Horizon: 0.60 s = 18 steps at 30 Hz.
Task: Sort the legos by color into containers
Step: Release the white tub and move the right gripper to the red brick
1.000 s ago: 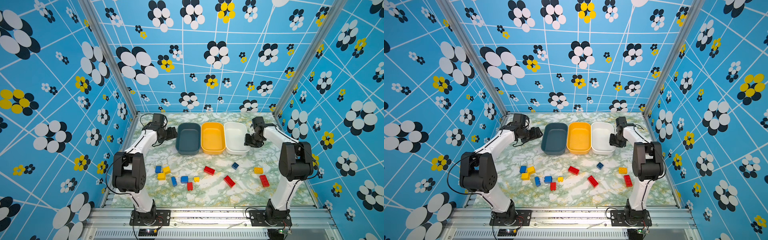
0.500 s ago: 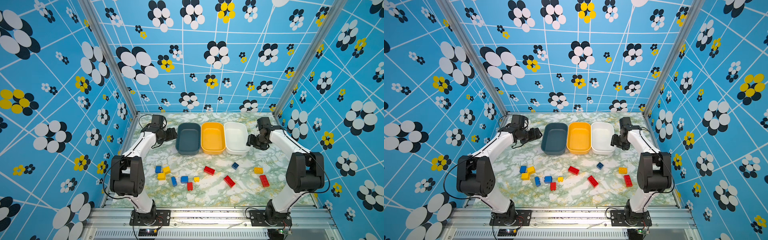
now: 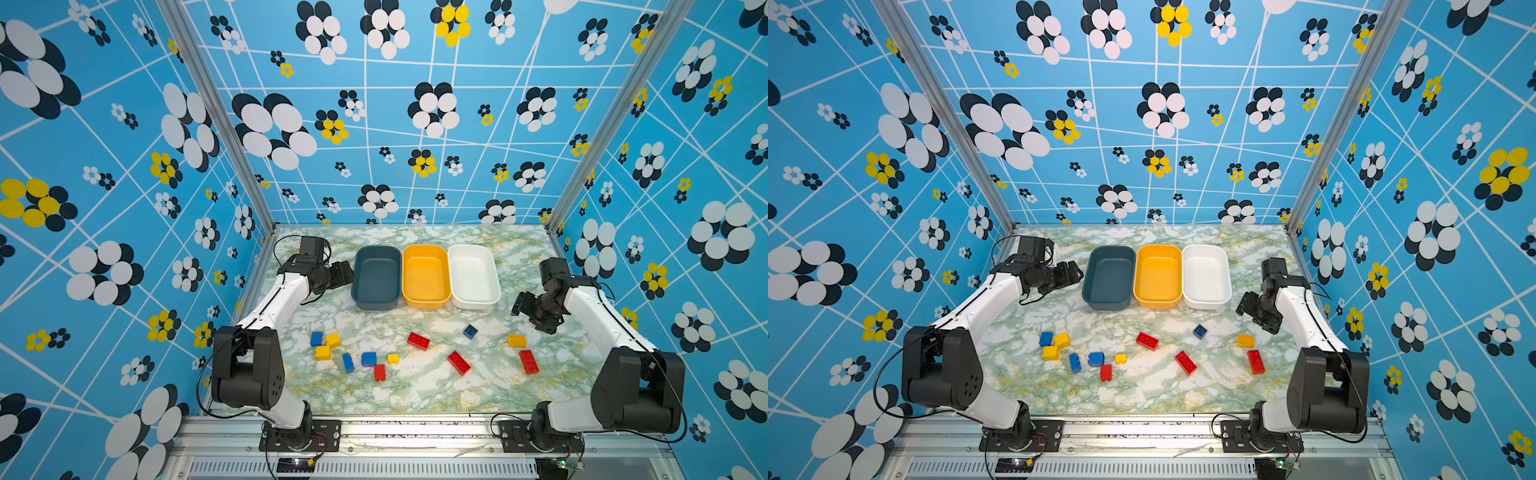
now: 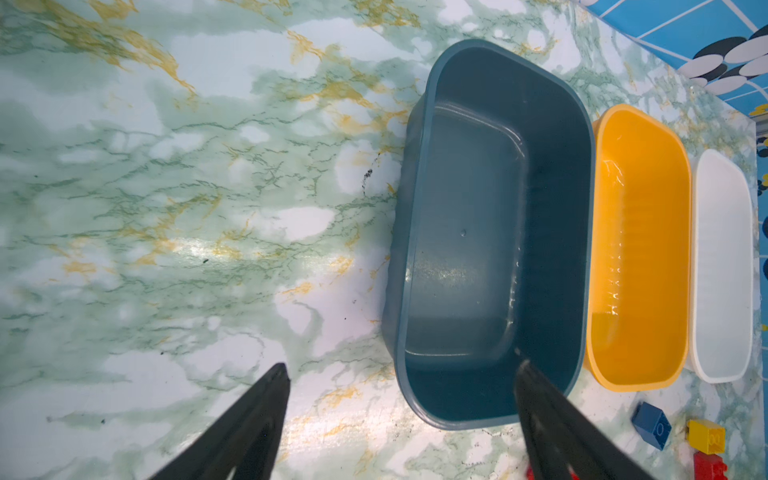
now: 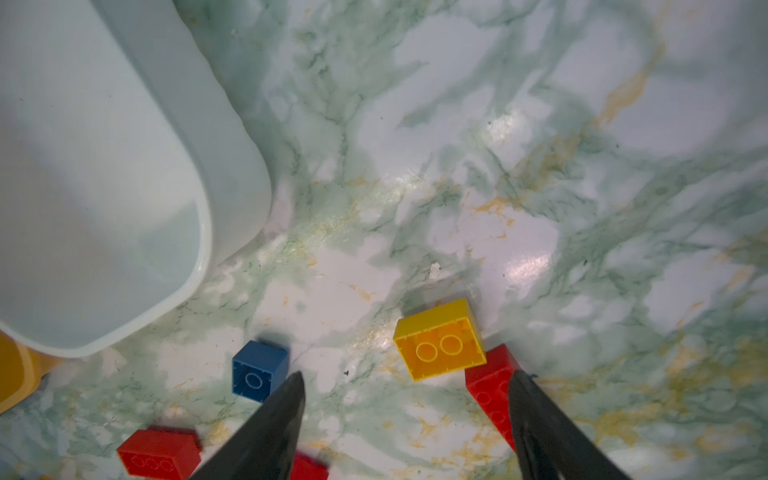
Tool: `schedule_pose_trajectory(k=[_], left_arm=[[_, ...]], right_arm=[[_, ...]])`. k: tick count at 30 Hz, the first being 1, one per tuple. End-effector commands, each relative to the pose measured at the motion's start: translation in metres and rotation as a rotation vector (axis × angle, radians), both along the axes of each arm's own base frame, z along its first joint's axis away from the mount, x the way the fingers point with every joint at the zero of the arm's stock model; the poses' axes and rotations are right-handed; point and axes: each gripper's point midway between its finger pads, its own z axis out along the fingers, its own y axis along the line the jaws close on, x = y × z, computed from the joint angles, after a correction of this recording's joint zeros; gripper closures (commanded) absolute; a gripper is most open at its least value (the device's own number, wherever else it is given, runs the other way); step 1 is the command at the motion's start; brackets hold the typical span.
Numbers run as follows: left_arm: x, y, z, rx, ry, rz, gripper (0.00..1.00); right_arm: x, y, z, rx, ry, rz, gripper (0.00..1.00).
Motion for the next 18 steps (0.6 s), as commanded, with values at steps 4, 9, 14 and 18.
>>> schedule_pose_trajectory(k=[4, 9, 14, 18], left_arm=[[-0.015, 0.002, 0.011, -0.043, -0.04, -0.012, 0.13], [-0.03, 0.005, 0.012, -0.043, -0.039, -0.023, 0.12], [-0.035, 0.007, 0.012, -0.038, -0.036, -0.035, 0.12], [-0.033, 0.006, 0.014, -0.042, -0.038, -0.036, 0.11]], right_arm=[[-0.041, -0.006, -0.01, -0.018, 0.122, -0.104, 0.22], [-0.058, -0.008, -0.027, -0.024, 0.146, -0.18, 0.15], [-0.07, -0.006, -0.043, -0.017, 0.119, -0.237, 0.12], [-0.076, -0.011, -0.048, -0.042, 0.12, -0.247, 0.12]])
